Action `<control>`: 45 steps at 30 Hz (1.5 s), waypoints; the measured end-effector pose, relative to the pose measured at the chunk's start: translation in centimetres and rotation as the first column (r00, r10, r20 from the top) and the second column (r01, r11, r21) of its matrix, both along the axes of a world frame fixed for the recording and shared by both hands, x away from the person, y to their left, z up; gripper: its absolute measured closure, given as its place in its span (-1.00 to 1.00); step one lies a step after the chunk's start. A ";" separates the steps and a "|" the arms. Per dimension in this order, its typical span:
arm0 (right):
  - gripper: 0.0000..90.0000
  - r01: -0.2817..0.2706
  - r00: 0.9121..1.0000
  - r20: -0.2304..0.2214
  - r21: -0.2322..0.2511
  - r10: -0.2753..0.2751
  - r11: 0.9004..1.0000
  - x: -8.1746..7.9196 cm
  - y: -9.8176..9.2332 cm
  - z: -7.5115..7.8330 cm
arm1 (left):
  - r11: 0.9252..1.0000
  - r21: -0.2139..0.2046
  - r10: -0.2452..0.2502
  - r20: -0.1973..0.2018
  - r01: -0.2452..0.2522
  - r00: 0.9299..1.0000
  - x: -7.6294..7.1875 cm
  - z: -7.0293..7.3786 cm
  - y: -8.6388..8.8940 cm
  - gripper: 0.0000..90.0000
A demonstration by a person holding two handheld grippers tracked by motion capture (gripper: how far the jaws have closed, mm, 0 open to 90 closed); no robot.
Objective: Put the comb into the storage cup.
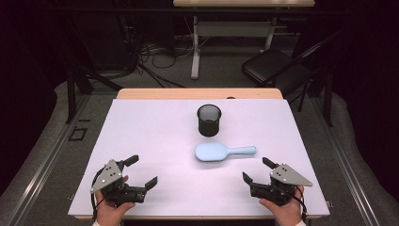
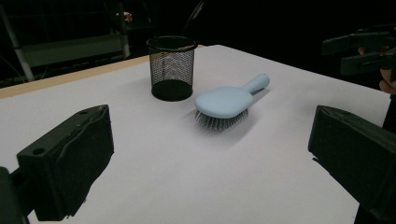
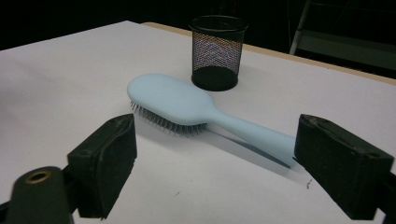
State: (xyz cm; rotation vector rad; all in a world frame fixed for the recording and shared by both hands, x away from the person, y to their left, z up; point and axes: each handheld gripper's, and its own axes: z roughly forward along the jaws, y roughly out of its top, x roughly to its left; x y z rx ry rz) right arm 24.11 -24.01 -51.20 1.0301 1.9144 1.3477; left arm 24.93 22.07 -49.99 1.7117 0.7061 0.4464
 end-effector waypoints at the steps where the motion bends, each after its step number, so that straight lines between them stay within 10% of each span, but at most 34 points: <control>1: -0.69 0.013 1.000 -0.005 0.002 -0.013 1.000 0.2 -0.1 0.0 | 1.000 0.000 0.004 -0.002 -0.004 1.000 0.1 0.0 0.0 -0.99; 24: -0.40 0.033 0.996 -0.078 -0.043 -0.036 0.999 1.9 -0.4 1.2 | 0.998 -0.016 0.054 -0.048 -0.055 0.997 1.0 0.8 0.0 -0.99; 45: -0.35 0.050 0.984 -0.170 -0.056 -0.059 0.997 4.7 -0.4 2.9 | 0.996 0.066 0.074 -0.110 -0.067 0.991 5.1 3.2 -2.3 -0.99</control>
